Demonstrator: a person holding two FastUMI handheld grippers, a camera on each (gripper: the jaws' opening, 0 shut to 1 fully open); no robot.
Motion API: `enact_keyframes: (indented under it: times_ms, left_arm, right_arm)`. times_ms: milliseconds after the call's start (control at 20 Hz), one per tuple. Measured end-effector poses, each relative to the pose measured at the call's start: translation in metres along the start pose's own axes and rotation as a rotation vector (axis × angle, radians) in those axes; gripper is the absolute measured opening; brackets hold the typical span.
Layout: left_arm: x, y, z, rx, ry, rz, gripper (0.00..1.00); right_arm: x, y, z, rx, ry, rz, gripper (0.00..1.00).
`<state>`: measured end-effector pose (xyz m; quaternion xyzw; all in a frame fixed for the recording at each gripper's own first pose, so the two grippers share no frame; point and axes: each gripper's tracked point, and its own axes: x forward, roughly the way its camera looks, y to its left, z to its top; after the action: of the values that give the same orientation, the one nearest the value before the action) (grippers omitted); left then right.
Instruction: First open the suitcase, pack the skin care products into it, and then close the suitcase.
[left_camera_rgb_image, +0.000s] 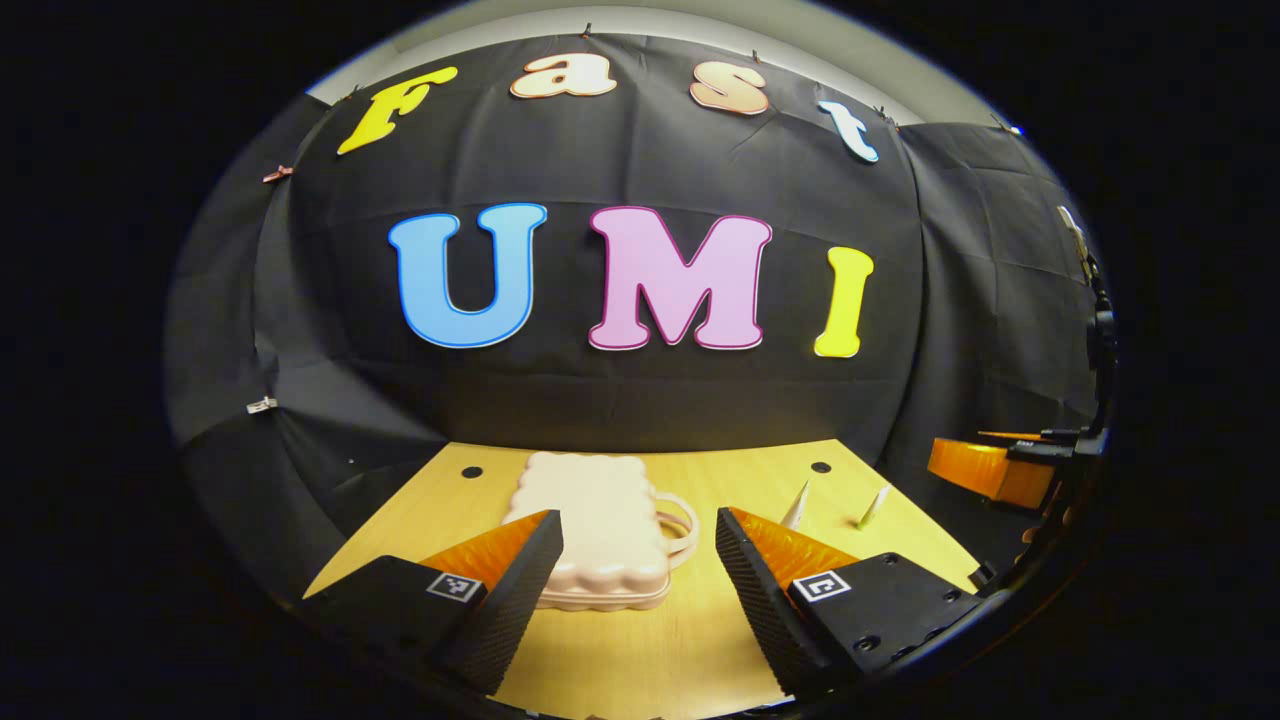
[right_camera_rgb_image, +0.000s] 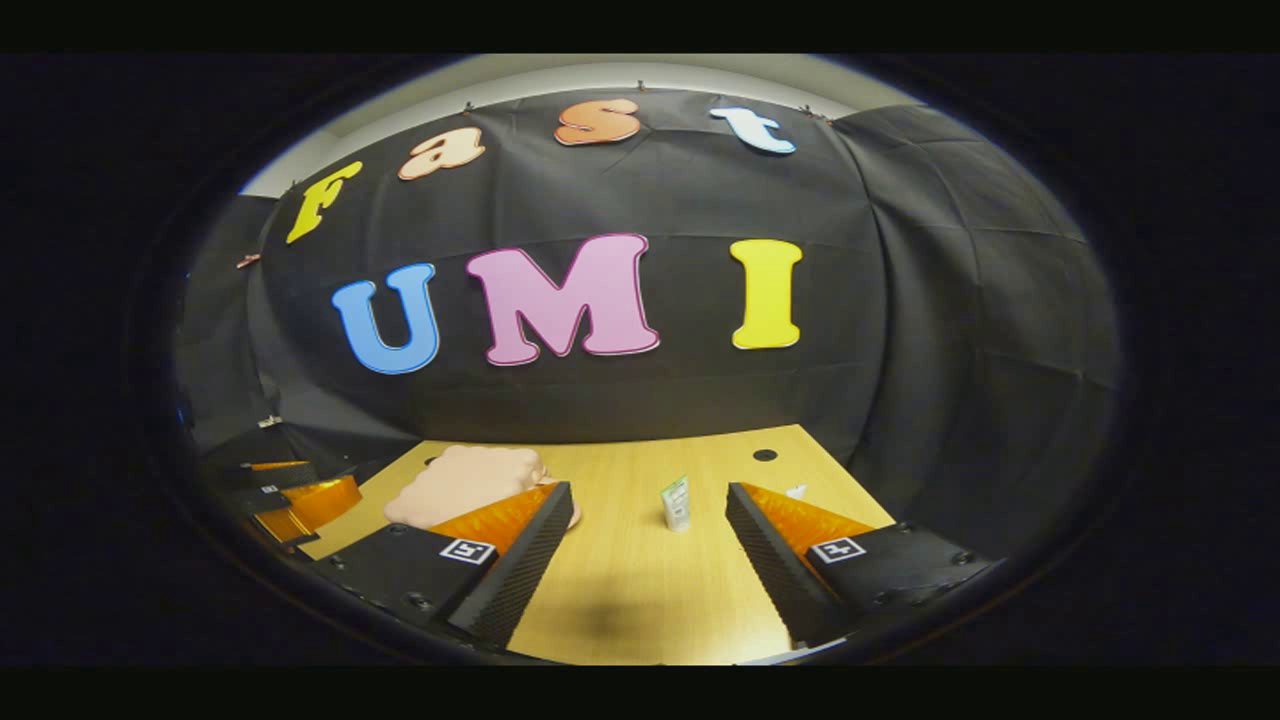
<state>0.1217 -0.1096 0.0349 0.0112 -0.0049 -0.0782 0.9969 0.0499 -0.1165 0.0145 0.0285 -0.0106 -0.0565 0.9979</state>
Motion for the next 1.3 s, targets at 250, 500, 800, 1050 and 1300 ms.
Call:
enact_keyframes:
  times_ms: [250,500,800,1050,1300]
  left_arm:
    - [0.077,-0.037,0.004,0.016,0.034,-0.067,0.97]
    - [0.182,-0.075,-0.033,-0.021,0.132,-0.096,0.97]
    - [0.278,-0.091,-0.108,0.006,0.29,-0.063,0.9]
    - [0.316,-0.095,-0.166,0.03,0.438,0.025,0.82]
    - [0.334,-0.069,-0.199,0.148,0.518,0.183,0.68]
  right_arm:
    - [0.025,-0.031,0.004,0.013,-0.002,-0.003,0.98]
    - [0.062,-0.064,-0.005,-0.004,0.022,0.008,1.0]
    - [0.09,-0.082,-0.044,-0.052,0.097,0.035,0.98]
    - [0.102,-0.098,-0.087,-0.072,0.187,0.025,0.98]
    - [0.111,-0.125,-0.094,-0.042,0.205,-0.021,0.98]
